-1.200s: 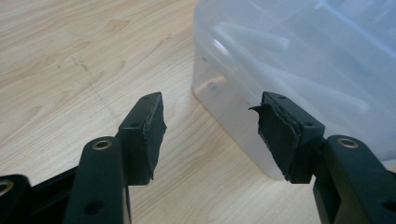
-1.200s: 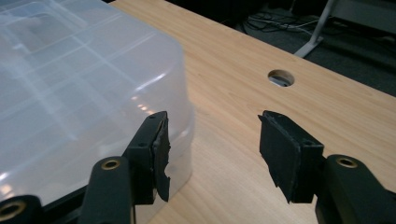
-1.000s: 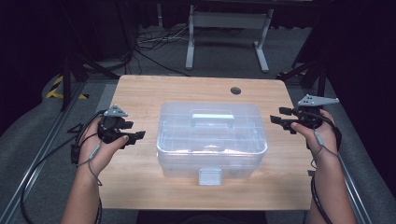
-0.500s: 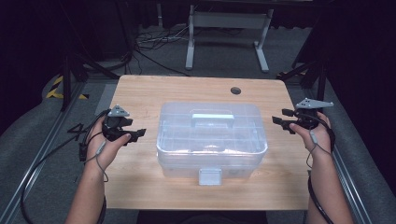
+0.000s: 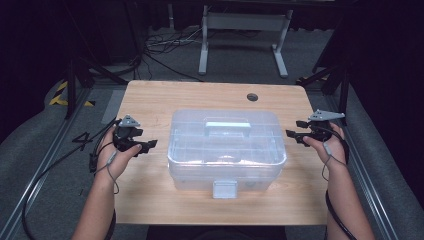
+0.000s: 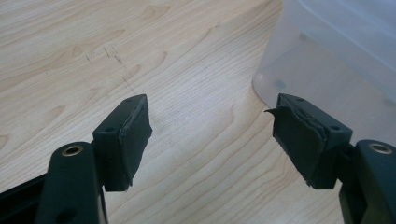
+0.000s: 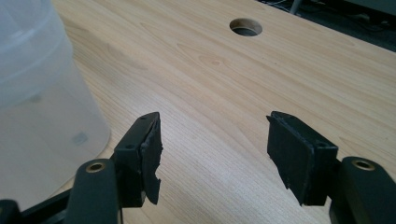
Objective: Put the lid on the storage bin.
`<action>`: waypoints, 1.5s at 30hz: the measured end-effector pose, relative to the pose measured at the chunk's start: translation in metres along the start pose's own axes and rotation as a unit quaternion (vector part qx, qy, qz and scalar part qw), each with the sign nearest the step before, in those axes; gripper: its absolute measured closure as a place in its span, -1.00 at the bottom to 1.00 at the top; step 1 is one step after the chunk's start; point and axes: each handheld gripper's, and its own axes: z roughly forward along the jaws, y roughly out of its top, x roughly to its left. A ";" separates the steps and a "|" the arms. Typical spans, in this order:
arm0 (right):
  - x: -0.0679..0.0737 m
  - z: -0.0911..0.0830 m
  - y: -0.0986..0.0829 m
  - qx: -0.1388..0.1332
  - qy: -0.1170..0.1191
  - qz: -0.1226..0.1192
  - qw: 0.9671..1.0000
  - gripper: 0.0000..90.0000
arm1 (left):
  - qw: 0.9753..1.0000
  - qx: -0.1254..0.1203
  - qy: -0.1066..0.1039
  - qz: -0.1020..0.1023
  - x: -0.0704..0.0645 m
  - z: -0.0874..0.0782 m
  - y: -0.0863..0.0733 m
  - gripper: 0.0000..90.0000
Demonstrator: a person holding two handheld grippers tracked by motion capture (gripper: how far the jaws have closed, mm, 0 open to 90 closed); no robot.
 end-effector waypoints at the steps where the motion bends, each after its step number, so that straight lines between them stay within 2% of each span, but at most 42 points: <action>1: 0.000 0.001 -0.001 0.001 0.000 0.001 1.000 -0.20 | 1.000 0.001 -0.002 -0.003 0.001 0.001 -0.001 -0.37; 7: -0.003 0.011 -0.010 0.006 0.003 0.007 1.000 -0.21 | 1.000 0.011 0.007 -0.004 0.007 0.010 -0.007 -0.37; 13: -0.003 0.018 -0.014 0.009 0.004 0.007 1.000 -0.21 | 1.000 0.013 0.005 -0.007 0.010 0.017 -0.012 -0.38; 24: -0.001 0.034 -0.025 0.020 0.009 0.011 1.000 -0.22 | 1.000 0.028 0.008 0.005 0.013 0.029 -0.019 -0.39; 34: 0.002 0.044 -0.031 0.030 0.016 0.011 0.999 -0.23 | 0.999 0.031 0.001 0.014 0.012 0.032 -0.019 -0.43; 43: 0.004 0.046 -0.031 0.036 0.023 0.008 0.999 -0.27 | 0.999 0.035 -0.013 0.005 0.011 0.031 -0.019 -0.49; 45: 0.004 0.046 -0.031 0.035 0.022 0.008 0.999 -0.27 | 0.999 0.036 -0.015 0.012 0.011 0.030 -0.019 -0.51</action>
